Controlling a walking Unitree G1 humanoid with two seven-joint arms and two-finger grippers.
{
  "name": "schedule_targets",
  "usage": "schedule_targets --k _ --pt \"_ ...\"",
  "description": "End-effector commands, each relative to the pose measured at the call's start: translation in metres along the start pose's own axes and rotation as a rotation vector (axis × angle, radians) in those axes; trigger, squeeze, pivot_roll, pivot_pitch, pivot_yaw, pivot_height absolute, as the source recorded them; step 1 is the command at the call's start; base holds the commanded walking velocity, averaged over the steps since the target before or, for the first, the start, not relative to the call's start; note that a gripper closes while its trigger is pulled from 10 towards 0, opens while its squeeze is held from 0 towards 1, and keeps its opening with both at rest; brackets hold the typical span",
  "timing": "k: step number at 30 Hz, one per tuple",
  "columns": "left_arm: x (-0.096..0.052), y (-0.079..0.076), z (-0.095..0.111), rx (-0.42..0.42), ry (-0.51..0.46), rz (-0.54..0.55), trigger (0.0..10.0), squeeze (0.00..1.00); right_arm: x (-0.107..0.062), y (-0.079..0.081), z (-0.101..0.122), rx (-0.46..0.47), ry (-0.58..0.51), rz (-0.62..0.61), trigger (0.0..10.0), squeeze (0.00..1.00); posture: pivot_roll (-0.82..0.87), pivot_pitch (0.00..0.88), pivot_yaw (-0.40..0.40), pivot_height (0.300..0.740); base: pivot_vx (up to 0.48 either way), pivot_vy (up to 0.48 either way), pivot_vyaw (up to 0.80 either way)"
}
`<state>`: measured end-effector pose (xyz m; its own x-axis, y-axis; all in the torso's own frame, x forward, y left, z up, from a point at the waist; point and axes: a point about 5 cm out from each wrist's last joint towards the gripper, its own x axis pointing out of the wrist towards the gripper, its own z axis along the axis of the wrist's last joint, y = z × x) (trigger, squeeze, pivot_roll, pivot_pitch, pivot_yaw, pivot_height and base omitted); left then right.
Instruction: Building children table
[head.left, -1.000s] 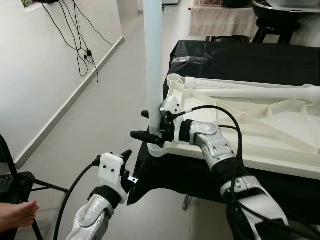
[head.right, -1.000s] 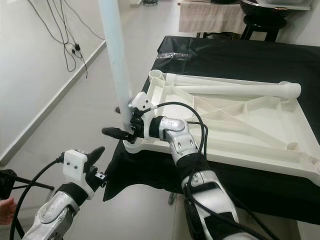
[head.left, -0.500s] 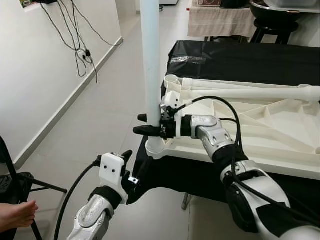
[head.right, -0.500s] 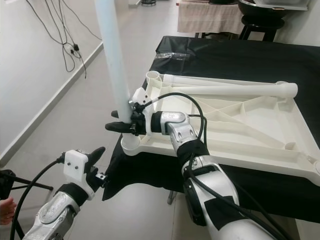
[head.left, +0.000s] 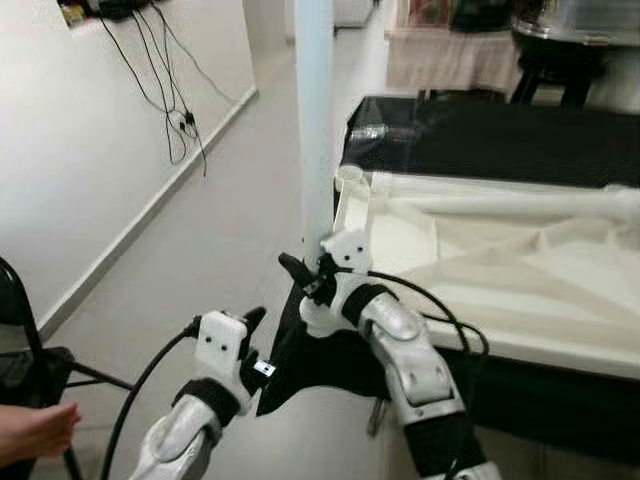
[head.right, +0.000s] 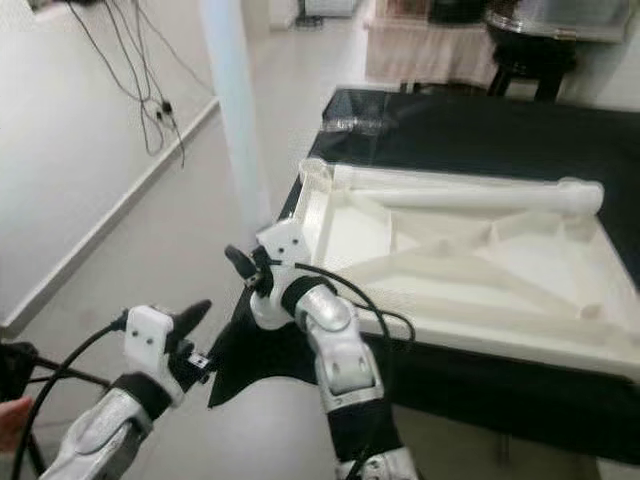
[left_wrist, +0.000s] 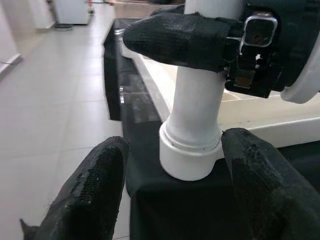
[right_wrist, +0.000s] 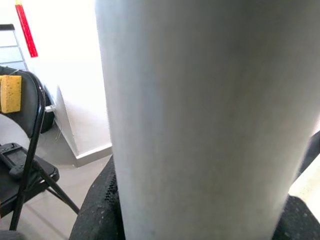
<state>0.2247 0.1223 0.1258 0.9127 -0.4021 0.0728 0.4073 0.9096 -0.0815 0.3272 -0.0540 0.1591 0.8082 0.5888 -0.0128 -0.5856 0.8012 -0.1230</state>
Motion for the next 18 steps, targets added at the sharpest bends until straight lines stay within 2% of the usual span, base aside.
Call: schedule_targets --k 1,3,4,5,6,7,8,10,12,13,14,16,17,18 --pt "-0.003 0.001 -0.003 0.014 0.023 0.009 10.0 0.0 0.001 -0.009 -0.021 -0.005 0.103 -0.052 0.0 0.0 -0.01 0.091 0.023 0.74 0.0 0.0 0.0" --pt "-0.003 0.001 -0.003 0.014 0.023 0.009 10.0 0.0 0.001 -0.009 -0.021 -0.005 0.103 -0.052 0.0 0.0 -0.01 0.091 0.023 0.74 0.0 0.0 0.0" --pt "-0.003 0.001 -0.003 0.017 0.021 0.014 10.0 0.0 0.004 -0.008 -0.021 -0.001 0.109 -0.042 1.9 0.0 0.0 0.09 0.018 0.74 0.0 0.0 0.0" --pt "-0.002 0.001 -0.003 0.017 0.02 0.016 10.0 0.0 0.007 -0.009 -0.018 0.011 0.097 -0.018 10.0 0.0 0.0 0.085 0.018 0.74 0.0 0.0 0.0" --pt "-0.002 0.0 -0.004 0.016 0.02 0.015 10.0 0.0 0.01 -0.01 -0.015 0.013 0.086 -0.005 10.0 0.61 -0.01 0.083 0.018 0.74 0.0 0.0 0.0" --pt "-0.002 0.0 -0.004 0.016 0.02 0.015 10.0 0.0 0.01 -0.01 -0.015 0.013 0.086 -0.005 10.0 0.61 -0.01 0.083 0.018 0.74 0.0 0.0 0.0" --pt "-0.001 0.0 -0.004 0.012 0.02 0.012 10.0 0.0 0.013 -0.01 -0.009 0.009 0.049 0.072 10.0 1.0 -0.01 0.08 0.02 0.74 0.0 0.0 0.0" --pt "-0.001 0.0 -0.004 0.012 0.02 0.012 10.0 0.0 0.013 -0.01 -0.009 0.009 0.049 0.072 10.0 1.0 -0.01 0.08 0.02 0.74 0.0 0.0 0.0" --pt "0.0 0.0 -0.004 0.007 0.019 0.009 10.0 0.0 0.02 -0.015 0.011 0.031 -0.048 0.223 10.0 1.0 -0.01 0.079 0.019 0.74 0.0 0.0 0.0" --pt "0.0 0.0 -0.004 0.007 0.019 0.009 10.0 0.0 0.02 -0.015 0.011 0.031 -0.048 0.223 10.0 1.0 -0.01 0.079 0.019 0.74 0.0 0.0 0.0" --pt "0.001 0.0 -0.004 0.006 0.019 0.009 10.0 0.0 0.022 -0.017 0.019 0.045 -0.076 0.279 10.0 1.0 -0.01 0.079 0.019 0.74 0.0 0.0 0.0" --pt "0.001 0.0 -0.004 0.006 0.019 0.009 10.0 0.0 0.022 -0.017 0.019 0.045 -0.076 0.279 10.0 1.0 -0.01 0.079 0.019 0.74 0.0 0.0 0.0" --pt "0.001 0.001 -0.004 0.006 0.019 0.009 10.0 0.0 0.023 -0.018 0.026 0.051 -0.089 0.35 10.0 0.42 -0.01 0.076 0.017 0.74 0.0 0.0 0.0" --pt "0.002 0.001 -0.004 0.007 0.018 0.01 10.0 0.0 0.026 -0.016 0.028 0.005 -0.067 0.453 10.0 0.0 0.0 0.072 0.014 0.74 0.0 0.0 0.0"
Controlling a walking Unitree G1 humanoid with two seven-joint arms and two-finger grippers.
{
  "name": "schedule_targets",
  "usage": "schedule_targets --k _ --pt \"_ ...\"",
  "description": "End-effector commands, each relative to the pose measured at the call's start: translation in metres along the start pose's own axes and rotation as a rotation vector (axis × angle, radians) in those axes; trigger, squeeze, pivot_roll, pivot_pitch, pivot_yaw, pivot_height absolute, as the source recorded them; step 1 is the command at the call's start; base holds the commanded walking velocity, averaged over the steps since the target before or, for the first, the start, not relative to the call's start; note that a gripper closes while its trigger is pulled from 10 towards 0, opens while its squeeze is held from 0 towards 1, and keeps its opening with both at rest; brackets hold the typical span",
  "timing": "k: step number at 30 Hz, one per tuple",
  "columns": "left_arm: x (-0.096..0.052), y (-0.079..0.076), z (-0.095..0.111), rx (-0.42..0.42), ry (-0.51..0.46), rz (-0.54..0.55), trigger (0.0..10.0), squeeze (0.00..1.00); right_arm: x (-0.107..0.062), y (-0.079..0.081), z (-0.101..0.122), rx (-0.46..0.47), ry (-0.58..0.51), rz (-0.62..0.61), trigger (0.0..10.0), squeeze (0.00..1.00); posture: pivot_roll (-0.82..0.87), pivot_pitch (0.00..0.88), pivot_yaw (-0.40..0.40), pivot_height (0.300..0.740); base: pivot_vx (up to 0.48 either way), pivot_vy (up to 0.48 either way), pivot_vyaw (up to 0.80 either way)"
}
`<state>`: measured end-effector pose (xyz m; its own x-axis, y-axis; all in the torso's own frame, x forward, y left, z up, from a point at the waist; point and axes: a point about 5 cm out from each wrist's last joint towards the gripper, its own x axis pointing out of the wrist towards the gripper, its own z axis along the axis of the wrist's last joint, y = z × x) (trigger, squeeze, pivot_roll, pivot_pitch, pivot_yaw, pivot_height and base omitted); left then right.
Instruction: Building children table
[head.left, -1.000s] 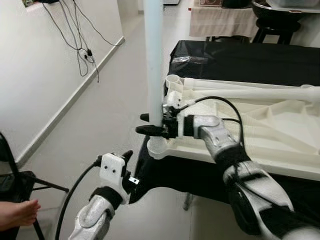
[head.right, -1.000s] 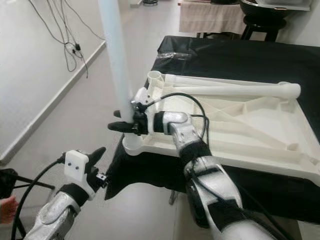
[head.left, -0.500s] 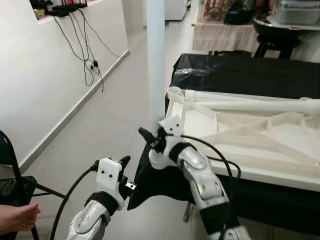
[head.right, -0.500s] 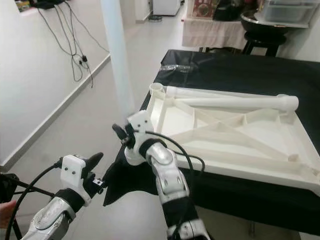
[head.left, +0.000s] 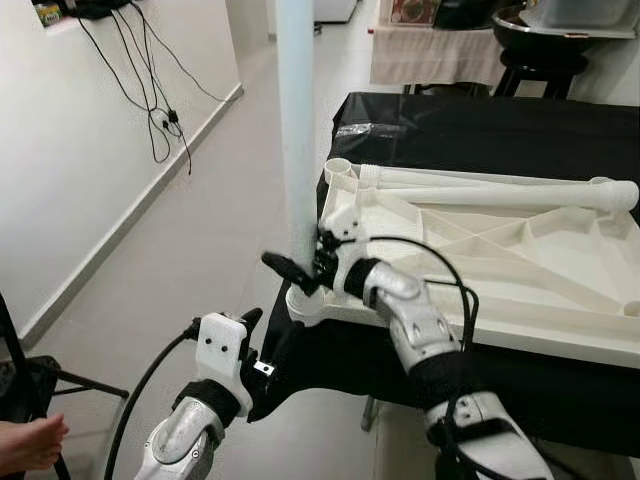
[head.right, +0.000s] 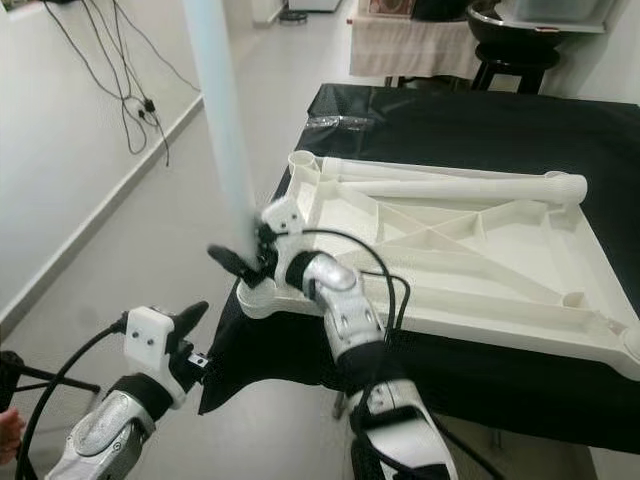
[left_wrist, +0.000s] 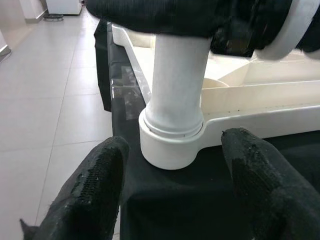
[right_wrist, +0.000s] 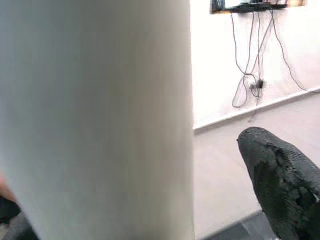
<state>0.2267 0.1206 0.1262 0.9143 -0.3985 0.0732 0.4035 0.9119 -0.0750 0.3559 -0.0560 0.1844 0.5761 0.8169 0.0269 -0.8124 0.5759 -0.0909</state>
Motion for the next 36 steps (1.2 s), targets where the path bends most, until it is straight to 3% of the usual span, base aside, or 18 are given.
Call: schedule_targets --k 1,3,9,10,11,19,23,26,27,30,31,32,33,34,36 --pt "-0.001 0.002 -0.004 0.0 0.019 0.006 10.0 0.0 0.006 0.003 0.004 -0.022 0.013 0.133 10.0 0.0 0.0 0.072 0.014 0.74 0.0 0.0 0.0" --pt "-0.001 0.002 -0.005 0.002 0.018 0.008 10.0 0.0 0.01 0.005 0.0 -0.058 0.075 0.298 10.0 0.0 0.01 0.07 0.014 0.74 0.0 0.0 0.0" --pt "-0.001 0.002 -0.005 0.005 0.019 0.01 10.0 0.0 0.017 0.005 0.0 -0.018 0.097 0.37 10.0 0.0 0.01 0.071 0.017 0.74 0.0 0.0 0.0" --pt "-0.001 0.002 -0.006 0.006 0.02 0.01 10.0 0.0 0.018 0.004 0.0 -0.013 0.105 0.373 4.6 0.0 0.01 0.071 0.015 0.74 0.0 0.0 0.0" --pt "-0.001 0.002 -0.006 0.006 0.02 0.01 10.0 0.0 0.018 0.003 -0.001 -0.015 0.115 0.365 0.0 0.0 0.01 0.071 0.015 0.74 0.0 0.0 0.0" --pt "-0.001 0.0 -0.005 0.0 0.017 0.01 10.0 0.0 0.004 -0.012 -0.004 -0.021 0.108 0.35 0.0 0.0 0.0 0.076 0.013 0.74 0.0 0.0 0.0" --pt "-0.001 0.0 -0.004 -0.001 0.013 0.01 10.0 0.0 -0.009 -0.021 -0.01 -0.066 0.118 0.287 0.0 0.0 0.0 0.082 0.01 0.74 0.0 0.0 0.0" --pt "-0.001 0.0 -0.004 -0.001 0.012 0.012 10.0 0.0 -0.015 -0.02 -0.017 -0.042 0.126 0.239 0.0 0.0 0.0 0.089 0.008 0.74 0.0 0.0 0.0" --pt "-0.002 0.001 -0.003 -0.001 0.011 0.013 10.0 0.0 -0.017 -0.014 -0.031 -0.018 0.153 0.098 0.0 0.0 -0.01 0.098 0.011 0.74 0.0 0.0 0.0" --pt "-0.003 0.002 -0.002 0.0 0.01 0.014 10.0 0.0 -0.019 -0.009 -0.039 -0.003 0.172 -0.006 0.0 0.0 -0.02 0.101 0.011 0.74 0.0 0.0 0.0" --pt "-0.003 0.003 -0.002 -0.001 0.012 0.012 10.0 0.0 -0.021 0.01 -0.05 0.009 0.186 -0.197 0.0 0.0 -0.02 0.118 0.029 0.74 0.0 0.0 0.0" --pt "-0.003 0.003 -0.002 -0.001 0.012 0.012 10.0 0.0 -0.021 0.01 -0.05 0.009 0.186 -0.197 0.0 0.0 -0.02 0.118 0.029 0.74 0.0 0.0 0.0" --pt "-0.004 0.004 -0.002 -0.002 0.014 0.01 10.0 0.0 -0.025 0.022 -0.054 0.016 0.19 -0.337 0.0 0.0 -0.02 0.118 0.032 0.74 0.0 0.0 0.0" --pt "-0.003 0.004 -0.001 -0.004 0.015 0.006 10.0 0.0 -0.026 0.016 -0.053 0.026 0.183 -0.423 0.0 0.0 -0.01 0.103 0.013 0.74 0.0 0.0 0.0" --pt "-0.003 0.004 -0.001 -0.005 0.015 0.004 10.0 0.0 -0.025 0.011 -0.052 0.034 0.177 -0.469 0.0 0.0 -0.01 0.104 0.011 0.74 0.0 0.0 0.0"
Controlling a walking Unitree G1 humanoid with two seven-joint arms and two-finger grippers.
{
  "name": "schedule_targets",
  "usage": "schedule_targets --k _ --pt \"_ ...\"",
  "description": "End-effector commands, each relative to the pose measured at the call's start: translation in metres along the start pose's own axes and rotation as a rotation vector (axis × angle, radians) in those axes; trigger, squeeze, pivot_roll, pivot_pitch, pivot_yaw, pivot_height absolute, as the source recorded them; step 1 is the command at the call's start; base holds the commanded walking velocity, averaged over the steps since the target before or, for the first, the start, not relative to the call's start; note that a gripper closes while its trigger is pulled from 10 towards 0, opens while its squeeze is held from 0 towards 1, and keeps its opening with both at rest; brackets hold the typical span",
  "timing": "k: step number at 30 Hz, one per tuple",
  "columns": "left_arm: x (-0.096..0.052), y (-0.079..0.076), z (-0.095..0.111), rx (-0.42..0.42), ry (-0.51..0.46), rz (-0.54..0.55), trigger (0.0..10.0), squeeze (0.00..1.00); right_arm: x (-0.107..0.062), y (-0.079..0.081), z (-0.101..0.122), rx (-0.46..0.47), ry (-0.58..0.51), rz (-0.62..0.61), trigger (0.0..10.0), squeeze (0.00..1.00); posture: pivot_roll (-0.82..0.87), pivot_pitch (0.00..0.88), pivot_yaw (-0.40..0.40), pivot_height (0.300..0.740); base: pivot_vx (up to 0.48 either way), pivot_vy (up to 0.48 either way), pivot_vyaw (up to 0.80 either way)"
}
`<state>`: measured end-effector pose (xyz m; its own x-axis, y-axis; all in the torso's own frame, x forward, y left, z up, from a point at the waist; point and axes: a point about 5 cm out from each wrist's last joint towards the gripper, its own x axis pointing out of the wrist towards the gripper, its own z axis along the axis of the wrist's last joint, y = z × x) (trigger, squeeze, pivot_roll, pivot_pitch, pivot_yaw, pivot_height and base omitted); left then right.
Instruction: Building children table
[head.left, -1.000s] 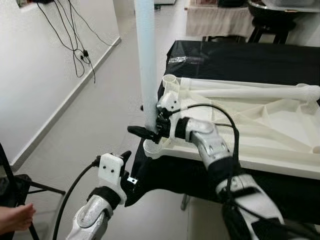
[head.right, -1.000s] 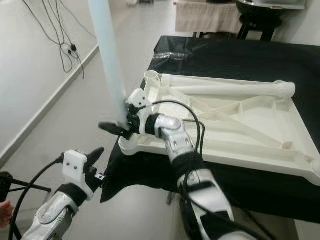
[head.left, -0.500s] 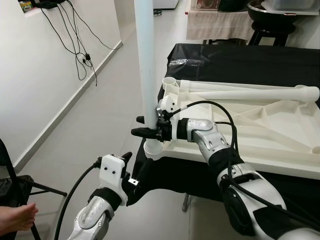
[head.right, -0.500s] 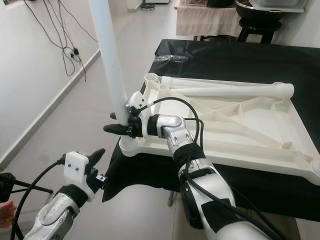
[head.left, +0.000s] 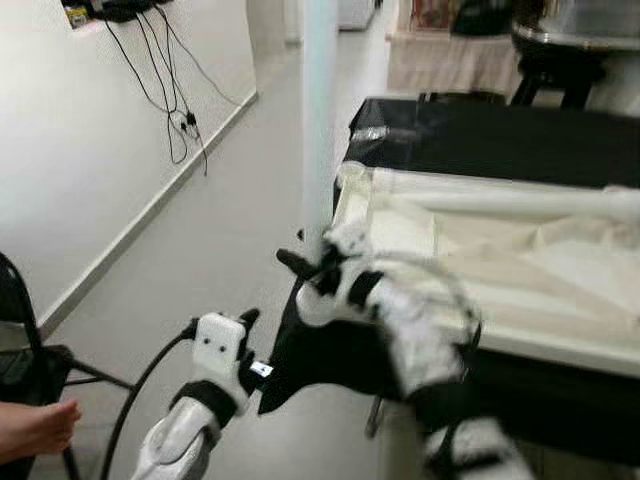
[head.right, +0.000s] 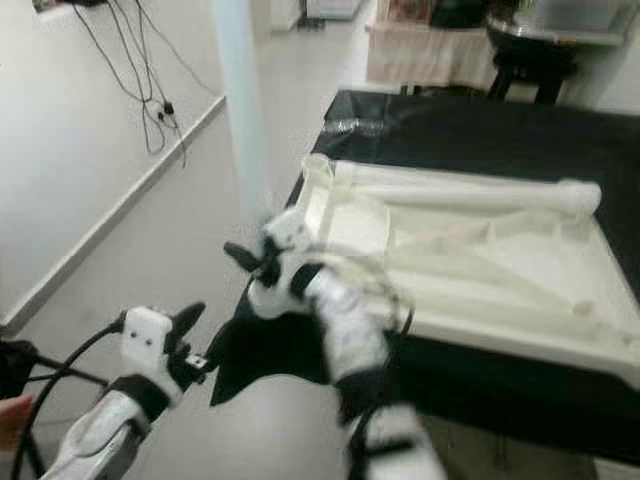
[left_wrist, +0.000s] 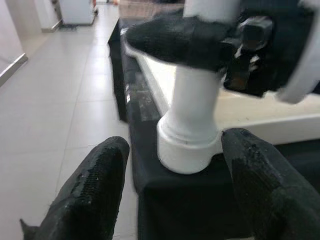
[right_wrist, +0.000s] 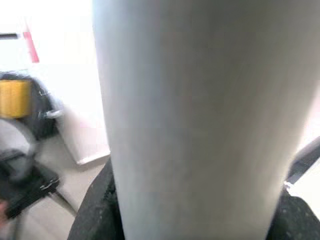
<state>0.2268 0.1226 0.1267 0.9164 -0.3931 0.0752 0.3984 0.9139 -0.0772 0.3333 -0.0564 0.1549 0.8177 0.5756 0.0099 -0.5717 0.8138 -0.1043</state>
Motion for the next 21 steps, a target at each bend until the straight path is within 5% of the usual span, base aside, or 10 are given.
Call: schedule_targets --k 1,9,10,13,14,15,19,20,21 --pt "-0.003 0.002 -0.002 -0.003 0.017 -0.001 10.0 0.0 -0.006 -0.012 -0.025 0.034 0.135 -0.127 0.0 0.0 -0.01 0.104 0.011 0.74 0.0 0.0 0.0" --pt "-0.002 0.002 -0.002 0.01 0.017 0.011 10.0 0.0 0.006 -0.014 -0.021 0.058 0.122 -0.125 0.4 0.0 -0.01 0.098 0.017 0.74 0.0 0.0 0.0" --pt "-0.002 0.002 -0.002 0.009 0.017 0.011 10.0 0.0 0.009 -0.01 -0.014 0.052 0.113 -0.087 10.0 0.54 0.0 0.095 0.02 0.74 0.0 0.0 0.0" --pt "-0.002 0.002 -0.002 0.008 0.017 0.009 10.0 0.0 0.01 -0.006 -0.01 0.047 0.107 -0.059 10.0 0.54 0.0 0.094 0.02 0.74 0.0 0.0 0.0" --pt "-0.002 0.001 -0.002 0.007 0.017 0.008 10.0 0.0 0.014 -0.002 0.0 0.054 0.069 0.033 10.0 1.0 0.01 0.091 0.018 0.74 0.0 0.0 0.0" --pt "-0.001 0.001 -0.003 0.007 0.017 0.007 10.0 0.0 0.019 -0.002 0.012 0.074 0.005 0.156 10.0 1.0 0.01 0.086 0.014 0.74 0.0 0.0 0.0" --pt "-0.001 0.001 -0.003 0.008 0.016 0.007 10.0 0.0 0.024 -0.007 0.027 0.1 -0.063 0.297 10.0 1.0 0.01 0.086 0.015 0.74 0.0 0.0 0.0" --pt "-0.001 0.0 -0.003 0.007 0.015 0.008 10.0 0.0 0.027 -0.011 0.029 0.065 -0.058 0.362 10.0 0.15 0.01 0.081 0.011 0.74 0.0 0.0 0.0" --pt "0.0 0.0 -0.003 0.007 0.014 0.008 10.0 0.0 0.029 -0.015 0.029 0.035 -0.046 0.419 10.0 0.0 0.01 0.077 0.008 0.74 0.0 0.0 0.0"
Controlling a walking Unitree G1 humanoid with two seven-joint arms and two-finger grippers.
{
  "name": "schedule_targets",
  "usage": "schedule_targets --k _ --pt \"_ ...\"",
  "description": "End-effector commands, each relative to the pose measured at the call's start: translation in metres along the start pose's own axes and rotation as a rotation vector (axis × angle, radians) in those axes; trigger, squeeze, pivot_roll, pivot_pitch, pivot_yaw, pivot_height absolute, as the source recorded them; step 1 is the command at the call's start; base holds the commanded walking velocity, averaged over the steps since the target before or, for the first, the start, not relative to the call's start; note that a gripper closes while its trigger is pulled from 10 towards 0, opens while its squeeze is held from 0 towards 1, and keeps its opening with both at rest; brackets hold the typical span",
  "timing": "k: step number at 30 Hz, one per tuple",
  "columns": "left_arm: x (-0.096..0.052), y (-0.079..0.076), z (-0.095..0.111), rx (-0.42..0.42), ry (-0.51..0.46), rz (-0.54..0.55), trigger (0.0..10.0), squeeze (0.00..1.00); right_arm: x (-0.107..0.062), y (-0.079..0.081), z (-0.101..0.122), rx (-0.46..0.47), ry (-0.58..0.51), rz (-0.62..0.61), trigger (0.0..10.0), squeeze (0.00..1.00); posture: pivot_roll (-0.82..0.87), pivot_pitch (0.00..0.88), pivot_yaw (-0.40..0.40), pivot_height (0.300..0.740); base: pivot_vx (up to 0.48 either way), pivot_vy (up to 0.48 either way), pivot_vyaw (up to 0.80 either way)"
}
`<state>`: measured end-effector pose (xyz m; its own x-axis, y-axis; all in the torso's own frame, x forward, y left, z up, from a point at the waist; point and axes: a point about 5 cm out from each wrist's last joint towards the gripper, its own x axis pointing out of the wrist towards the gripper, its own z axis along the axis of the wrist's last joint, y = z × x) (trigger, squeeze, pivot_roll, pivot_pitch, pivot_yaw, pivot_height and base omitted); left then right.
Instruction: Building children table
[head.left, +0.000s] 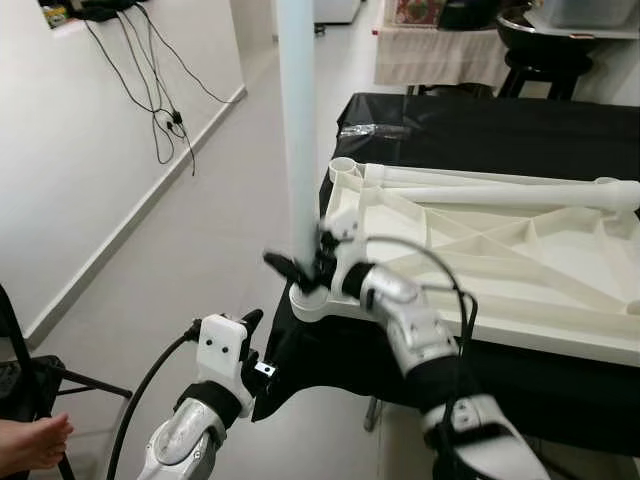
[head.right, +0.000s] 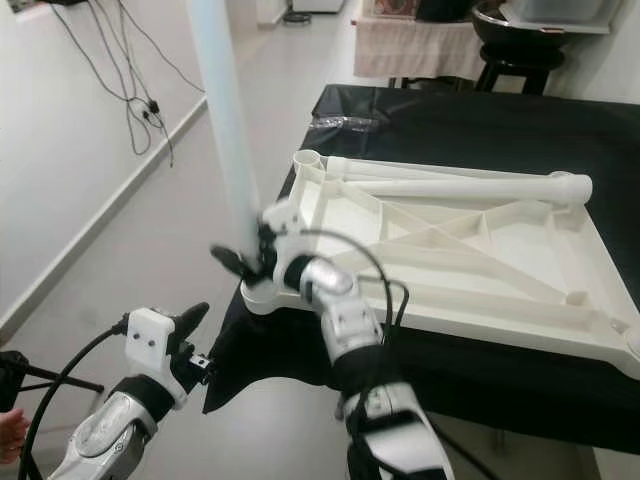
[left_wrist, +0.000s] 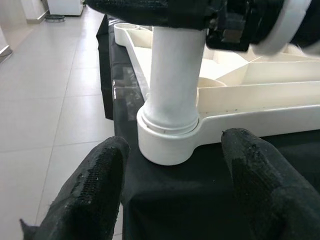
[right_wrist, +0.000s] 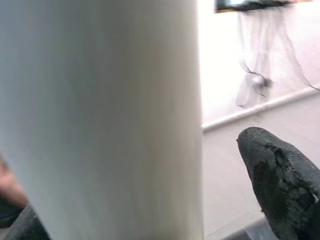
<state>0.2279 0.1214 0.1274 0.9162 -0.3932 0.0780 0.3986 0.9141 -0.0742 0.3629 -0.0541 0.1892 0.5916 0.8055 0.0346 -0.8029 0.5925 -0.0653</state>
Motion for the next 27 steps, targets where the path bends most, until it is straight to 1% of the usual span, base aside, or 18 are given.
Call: schedule_targets --k 1,2,4,5,6,8,11,12,14,15,16,17,20,22,23,24,25,27 --pt "-0.002 0.001 -0.004 0.003 0.017 0.008 10.0 0.0 0.004 0.002 -0.003 -0.008 0.01 0.098 10.0 0.0 0.01 0.077 0.008 0.74 0.0 0.0 0.0" --pt "-0.002 0.001 -0.004 0.003 0.017 0.008 10.0 0.0 0.004 0.002 -0.003 -0.008 0.01 0.098 10.0 0.0 0.01 0.077 0.008 0.74 0.0 0.0 0.0" --pt "-0.002 -0.001 -0.005 0.003 0.016 0.008 10.0 0.0 0.005 -0.001 -0.001 -0.029 0.045 0.235 10.0 0.0 0.02 0.072 0.006 0.74 0.0 0.0 0.0" --pt "-0.002 -0.001 -0.005 0.003 0.016 0.008 10.0 0.0 0.005 -0.001 -0.001 -0.029 0.045 0.235 10.0 0.0 0.02 0.072 0.006 0.74 0.0 0.0 0.0" --pt "-0.002 -0.001 -0.005 0.005 0.017 0.008 10.0 0.0 0.006 -0.001 -0.001 -0.021 0.08 0.325 10.0 0.0 0.02 0.07 0.004 0.74 0.0 0.0 0.0" --pt "-0.002 -0.002 -0.006 0.006 0.017 0.008 10.0 0.0 0.007 -0.001 -0.001 -0.015 0.094 0.346 10.0 0.0 0.02 0.069 0.004 0.74 0.0 0.0 0.0" --pt "-0.002 -0.002 -0.006 0.005 0.018 0.008 10.0 0.0 0.008 -0.003 0.0 -0.001 0.103 0.336 10.0 0.0 0.02 0.068 0.002 0.74 0.0 0.0 0.0" --pt "-0.001 -0.003 -0.006 0.004 0.017 0.007 10.0 0.0 0.009 -0.004 0.0 0.011 0.109 0.321 7.0 0.0 0.02 0.068 0.002 0.74 0.0 0.0 0.0" --pt "-0.001 -0.003 -0.006 0.004 0.017 0.007 10.0 0.0 0.009 -0.004 0.0 0.011 0.109 0.321 7.0 0.0 0.02 0.068 0.002 0.74 0.0 0.0 0.0" --pt "-0.001 -0.004 -0.006 0.003 0.017 0.007 10.0 0.0 0.01 -0.005 -0.001 0.02 0.117 0.306 0.2 0.0 0.02 0.066 0.002 0.74 0.0 0.0 0.0" --pt "-0.001 -0.004 -0.006 0.003 0.017 0.007 10.0 0.0 0.01 -0.005 -0.001 0.02 0.117 0.306 0.2 0.0 0.02 0.066 0.002 0.74 0.0 0.0 0.0" --pt "-0.001 -0.004 -0.006 0.002 0.016 0.006 10.0 0.0 0.009 -0.006 -0.003 0.026 0.125 0.295 0.0 0.0 0.02 0.068 0.001 0.74 0.0 0.0 0.0" --pt "-0.001 -0.005 -0.006 -0.002 0.016 0.005 10.0 0.0 0.005 -0.009 -0.008 0.042 0.136 0.287 0.0 0.0 0.02 0.071 0.004 0.74 0.0 0.0 0.0" --pt "-0.001 -0.005 -0.006 -0.002 0.016 0.005 10.0 0.0 0.005 -0.009 -0.008 0.042 0.136 0.287 0.0 0.0 0.02 0.071 0.004 0.74 0.0 0.0 0.0" --pt "-0.001 -0.005 -0.006 -0.003 0.015 0.005 10.0 0.0 0.002 -0.01 -0.012 0.044 0.143 0.285 0.0 0.0 0.01 0.073 0.004 0.74 0.0 0.0 0.0" --pt "0.0 -0.005 -0.005 -0.005 0.013 0.005 10.0 0.0 -0.004 -0.013 -0.017 0.022 0.153 0.283 0.0 0.0 0.0 0.077 0.003 0.74 0.0 0.0 0.0" --pt "0.0 -0.005 -0.005 -0.005 0.013 0.005 10.0 0.0 -0.004 -0.013 -0.017 0.022 0.153 0.283 0.0 0.0 0.0 0.077 0.003 0.74 0.0 0.0 0.0" --pt "0.0 -0.006 -0.005 -0.006 0.012 0.005 10.0 0.0 -0.009 -0.016 -0.021 -0.008 0.165 0.268 0.0 0.0 -0.01 0.077 0.003 0.74 0.0 0.0 0.0"
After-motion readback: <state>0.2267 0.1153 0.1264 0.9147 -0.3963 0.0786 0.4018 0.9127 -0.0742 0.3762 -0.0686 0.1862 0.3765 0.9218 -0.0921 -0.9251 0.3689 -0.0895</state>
